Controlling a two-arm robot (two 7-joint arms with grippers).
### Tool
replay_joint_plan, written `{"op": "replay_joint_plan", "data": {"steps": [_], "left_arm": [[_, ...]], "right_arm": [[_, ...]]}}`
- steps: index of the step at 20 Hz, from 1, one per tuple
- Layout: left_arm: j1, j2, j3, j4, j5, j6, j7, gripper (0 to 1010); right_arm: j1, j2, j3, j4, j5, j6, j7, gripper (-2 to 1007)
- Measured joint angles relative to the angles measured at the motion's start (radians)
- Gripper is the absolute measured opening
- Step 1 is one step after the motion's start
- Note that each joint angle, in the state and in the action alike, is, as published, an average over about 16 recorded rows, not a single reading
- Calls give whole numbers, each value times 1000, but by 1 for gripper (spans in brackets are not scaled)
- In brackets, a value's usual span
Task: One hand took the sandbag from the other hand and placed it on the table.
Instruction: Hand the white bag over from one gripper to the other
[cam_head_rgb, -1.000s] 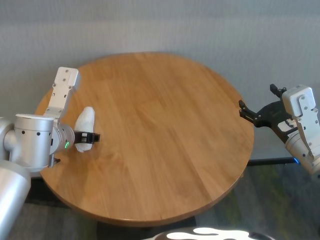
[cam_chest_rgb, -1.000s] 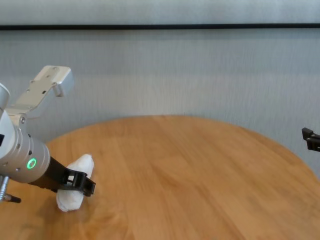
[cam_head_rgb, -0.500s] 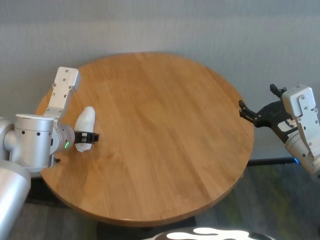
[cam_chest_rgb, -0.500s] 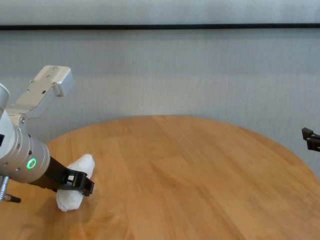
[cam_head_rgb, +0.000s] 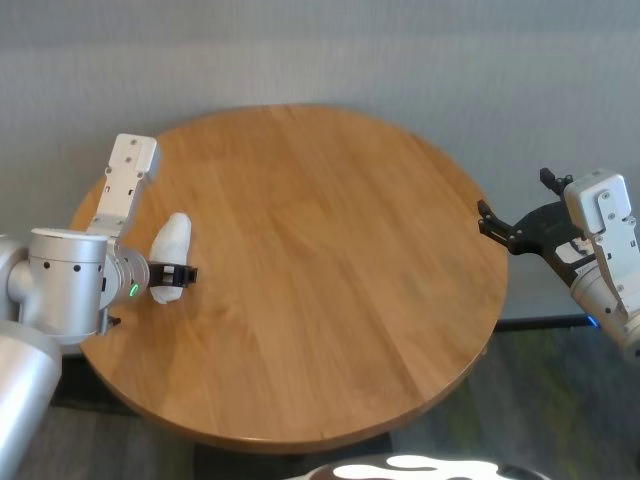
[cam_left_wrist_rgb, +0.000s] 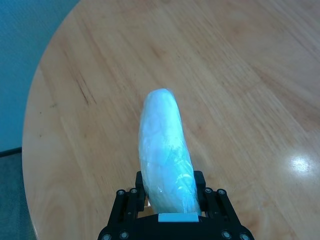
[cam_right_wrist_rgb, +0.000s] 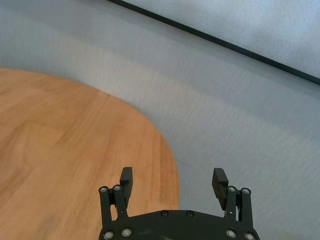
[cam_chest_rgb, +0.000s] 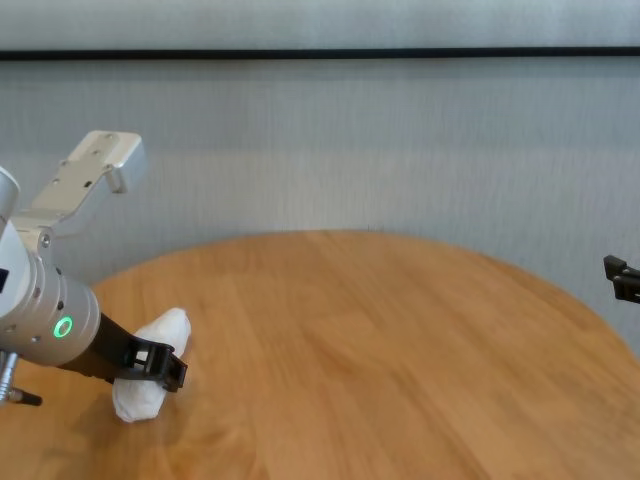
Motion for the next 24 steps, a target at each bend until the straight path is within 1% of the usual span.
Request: {"op": "replay_joint_plan", "data": {"steps": [24], "left_arm": [[1,0,0,0,2,-3,-4,596]], "right_arm": [[0,0,0,0,0,0,0,1001]]}}
